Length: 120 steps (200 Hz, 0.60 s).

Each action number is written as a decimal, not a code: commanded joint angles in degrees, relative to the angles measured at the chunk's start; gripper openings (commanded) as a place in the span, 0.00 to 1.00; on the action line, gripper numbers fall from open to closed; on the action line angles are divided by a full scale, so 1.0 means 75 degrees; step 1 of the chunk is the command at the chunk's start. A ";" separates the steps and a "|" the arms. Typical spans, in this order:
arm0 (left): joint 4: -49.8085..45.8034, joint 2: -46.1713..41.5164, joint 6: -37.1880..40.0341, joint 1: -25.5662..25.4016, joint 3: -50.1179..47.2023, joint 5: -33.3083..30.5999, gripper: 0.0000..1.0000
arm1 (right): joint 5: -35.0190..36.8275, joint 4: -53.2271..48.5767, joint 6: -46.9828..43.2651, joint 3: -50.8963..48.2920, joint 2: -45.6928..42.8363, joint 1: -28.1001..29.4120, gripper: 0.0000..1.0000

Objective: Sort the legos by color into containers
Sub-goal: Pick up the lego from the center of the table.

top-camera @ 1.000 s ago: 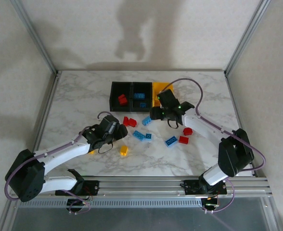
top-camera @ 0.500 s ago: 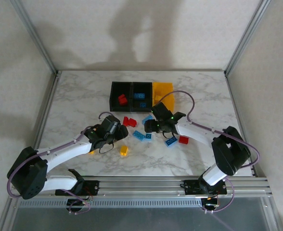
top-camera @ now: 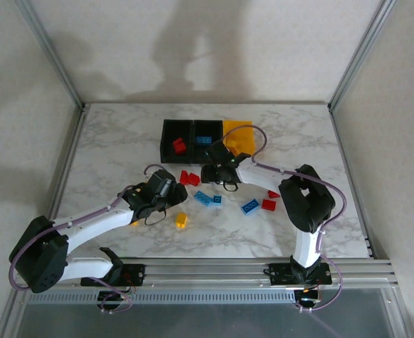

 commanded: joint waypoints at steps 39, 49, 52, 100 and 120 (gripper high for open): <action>0.0022 -0.0049 -0.0032 -0.0076 -0.0081 -0.0134 0.64 | 0.0661 -0.0181 0.0684 0.0425 0.0571 -0.0106 0.65; 0.0034 -0.0050 -0.0040 -0.0075 -0.0092 -0.0136 0.64 | 0.0749 -0.0221 0.0706 0.0361 0.0536 -0.0118 0.62; 0.0037 -0.0048 -0.0043 -0.0077 -0.0095 -0.0134 0.64 | 0.0762 -0.0212 0.0708 0.0328 0.0527 -0.0124 0.60; 0.0077 0.0016 -0.0020 -0.0081 -0.0060 -0.0119 0.63 | 0.0865 -0.0156 0.0765 -0.0403 -0.0032 -0.0165 0.34; 0.0080 0.0098 0.0014 -0.0076 0.0004 -0.0091 0.63 | 0.0925 -0.0220 0.0768 -0.0666 -0.0304 -0.0165 0.19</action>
